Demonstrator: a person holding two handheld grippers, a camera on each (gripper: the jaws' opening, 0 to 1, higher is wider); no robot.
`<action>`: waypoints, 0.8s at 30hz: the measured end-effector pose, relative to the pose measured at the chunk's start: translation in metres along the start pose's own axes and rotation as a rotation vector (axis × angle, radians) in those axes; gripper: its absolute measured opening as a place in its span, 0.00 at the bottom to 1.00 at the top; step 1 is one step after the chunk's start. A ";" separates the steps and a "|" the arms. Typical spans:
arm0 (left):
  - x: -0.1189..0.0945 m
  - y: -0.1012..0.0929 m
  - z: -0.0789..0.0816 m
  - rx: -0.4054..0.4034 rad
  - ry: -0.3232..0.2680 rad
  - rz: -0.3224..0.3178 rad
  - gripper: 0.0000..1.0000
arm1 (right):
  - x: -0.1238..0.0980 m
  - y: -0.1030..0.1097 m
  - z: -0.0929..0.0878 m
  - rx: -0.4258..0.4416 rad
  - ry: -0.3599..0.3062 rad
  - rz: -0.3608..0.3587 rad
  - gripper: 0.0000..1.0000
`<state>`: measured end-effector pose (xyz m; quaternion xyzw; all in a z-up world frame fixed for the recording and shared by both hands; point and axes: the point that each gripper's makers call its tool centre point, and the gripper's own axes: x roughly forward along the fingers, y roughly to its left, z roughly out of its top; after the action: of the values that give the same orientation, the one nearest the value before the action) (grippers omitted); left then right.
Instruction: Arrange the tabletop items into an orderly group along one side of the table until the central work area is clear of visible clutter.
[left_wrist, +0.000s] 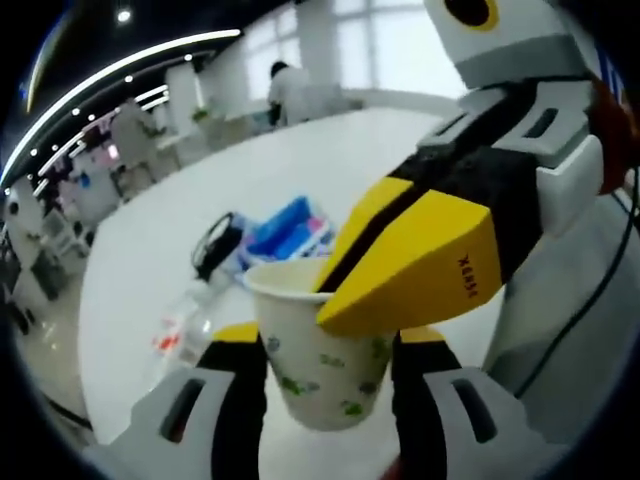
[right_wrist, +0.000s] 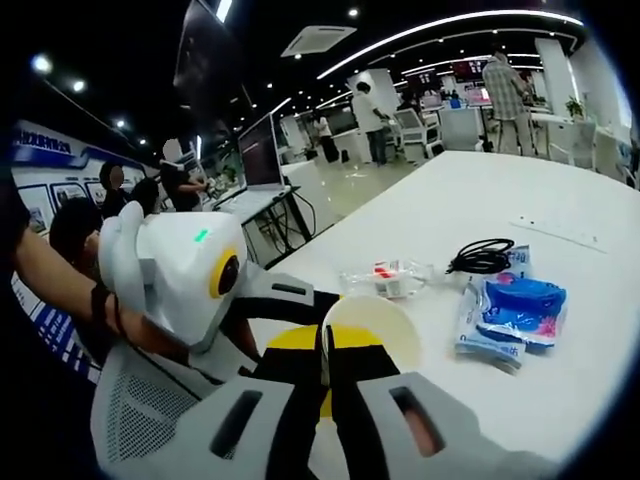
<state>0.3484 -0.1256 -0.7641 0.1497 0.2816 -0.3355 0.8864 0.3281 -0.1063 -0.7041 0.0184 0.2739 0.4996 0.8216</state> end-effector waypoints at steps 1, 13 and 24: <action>0.000 0.000 0.000 0.002 0.003 -0.001 0.45 | 0.000 0.000 0.000 -0.001 0.001 -0.001 0.01; -0.001 0.001 -0.001 -0.012 -0.019 0.007 0.44 | -0.001 -0.004 -0.002 -0.027 0.009 -0.029 0.07; -0.013 0.027 -0.010 -0.082 -0.041 0.070 0.44 | -0.021 -0.026 -0.012 0.027 -0.010 -0.099 0.16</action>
<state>0.3542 -0.0947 -0.7621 0.1159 0.2714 -0.2954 0.9086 0.3365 -0.1396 -0.7131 0.0182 0.2771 0.4547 0.8462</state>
